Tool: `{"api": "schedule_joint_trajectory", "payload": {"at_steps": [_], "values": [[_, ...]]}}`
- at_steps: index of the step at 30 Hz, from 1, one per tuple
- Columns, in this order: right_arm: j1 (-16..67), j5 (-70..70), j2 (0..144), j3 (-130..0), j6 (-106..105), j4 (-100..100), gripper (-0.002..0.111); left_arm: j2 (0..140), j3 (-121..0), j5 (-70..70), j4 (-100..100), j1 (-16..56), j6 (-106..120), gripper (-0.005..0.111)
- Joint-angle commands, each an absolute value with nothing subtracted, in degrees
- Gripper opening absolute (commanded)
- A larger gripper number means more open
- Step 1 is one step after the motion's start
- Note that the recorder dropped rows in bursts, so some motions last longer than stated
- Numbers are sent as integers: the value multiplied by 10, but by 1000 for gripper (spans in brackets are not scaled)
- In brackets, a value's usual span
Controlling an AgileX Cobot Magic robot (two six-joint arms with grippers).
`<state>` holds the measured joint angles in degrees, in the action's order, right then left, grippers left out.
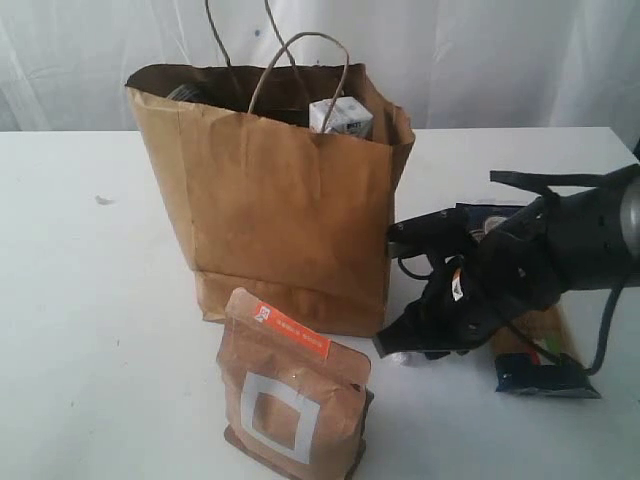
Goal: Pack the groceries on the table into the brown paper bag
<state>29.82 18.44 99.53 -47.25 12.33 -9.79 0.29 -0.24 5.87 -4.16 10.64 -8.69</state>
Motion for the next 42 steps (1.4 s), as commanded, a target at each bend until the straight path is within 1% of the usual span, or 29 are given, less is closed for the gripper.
{"api": "schedule_joint_trajectory", "payload": {"at_steps": [1,4,9,12,22,28,32,35,38,42], "values": [[302,157,1012,-473,111,-100,35,0,0,56,-40,105,-85,0],[302,146,1012,-473,120,-100,34,0,0,56,-40,105,-85,0],[302,145,1015,-473,121,-100,20,0,0,56,-40,105,-85,0],[302,146,1015,-473,122,-100,14,0,0,56,-40,105,-85,0],[302,180,1014,-473,122,-100,13,0,0,56,-40,105,-85,0],[302,207,976,-472,122,-100,6,0,0,56,-40,105,-85,0],[308,236,934,-472,98,-96,6,0,0,56,-40,105,-85,0],[327,262,909,-472,58,-71,6,0,0,56,-40,105,-85,0],[349,273,904,-472,46,-70,10,0,0,56,-40,105,-85,0],[377,271,906,-472,21,-70,18,0,0,56,-40,105,-85,0]]}}
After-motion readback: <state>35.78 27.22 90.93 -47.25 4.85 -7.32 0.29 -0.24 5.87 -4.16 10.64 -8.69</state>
